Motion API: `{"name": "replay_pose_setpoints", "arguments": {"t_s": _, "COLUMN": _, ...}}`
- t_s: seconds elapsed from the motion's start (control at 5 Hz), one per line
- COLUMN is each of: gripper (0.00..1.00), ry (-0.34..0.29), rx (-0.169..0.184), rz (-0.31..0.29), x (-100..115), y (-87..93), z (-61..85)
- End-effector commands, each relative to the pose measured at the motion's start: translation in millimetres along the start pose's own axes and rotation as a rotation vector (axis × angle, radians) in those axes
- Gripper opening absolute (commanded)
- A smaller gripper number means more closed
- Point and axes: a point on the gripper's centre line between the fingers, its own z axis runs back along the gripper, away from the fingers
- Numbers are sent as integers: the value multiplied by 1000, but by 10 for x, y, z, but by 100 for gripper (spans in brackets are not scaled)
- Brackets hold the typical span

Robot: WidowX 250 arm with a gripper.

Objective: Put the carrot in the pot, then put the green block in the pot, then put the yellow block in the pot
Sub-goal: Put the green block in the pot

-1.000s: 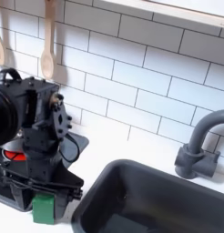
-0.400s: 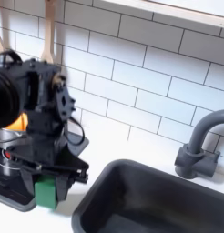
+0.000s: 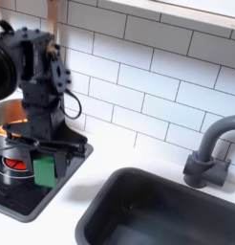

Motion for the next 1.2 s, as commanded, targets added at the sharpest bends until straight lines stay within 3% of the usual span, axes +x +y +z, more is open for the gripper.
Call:
{"name": "replay_pose_setpoints", "arguments": {"t_s": 0.0, "gripper": 0, "ry": -27, "rx": 10, "rz": 29, "x": 244, "y": 149, "z": 95}}
{"name": "replay_pose_setpoints", "arguments": {"t_s": 0.4, "gripper": 0, "ry": -90, "rx": 6, "rz": 76, "x": 451, "y": 313, "z": 297}}
{"name": "replay_pose_setpoints", "arguments": {"t_s": 0.6, "gripper": 0, "ry": -87, "rx": 7, "rz": 114, "x": 519, "y": 418, "z": 289}}
{"name": "replay_pose_setpoints", "arguments": {"t_s": 1.0, "gripper": 0, "ry": -20, "rx": 20, "rz": 150, "x": 549, "y": 571, "z": 27}}
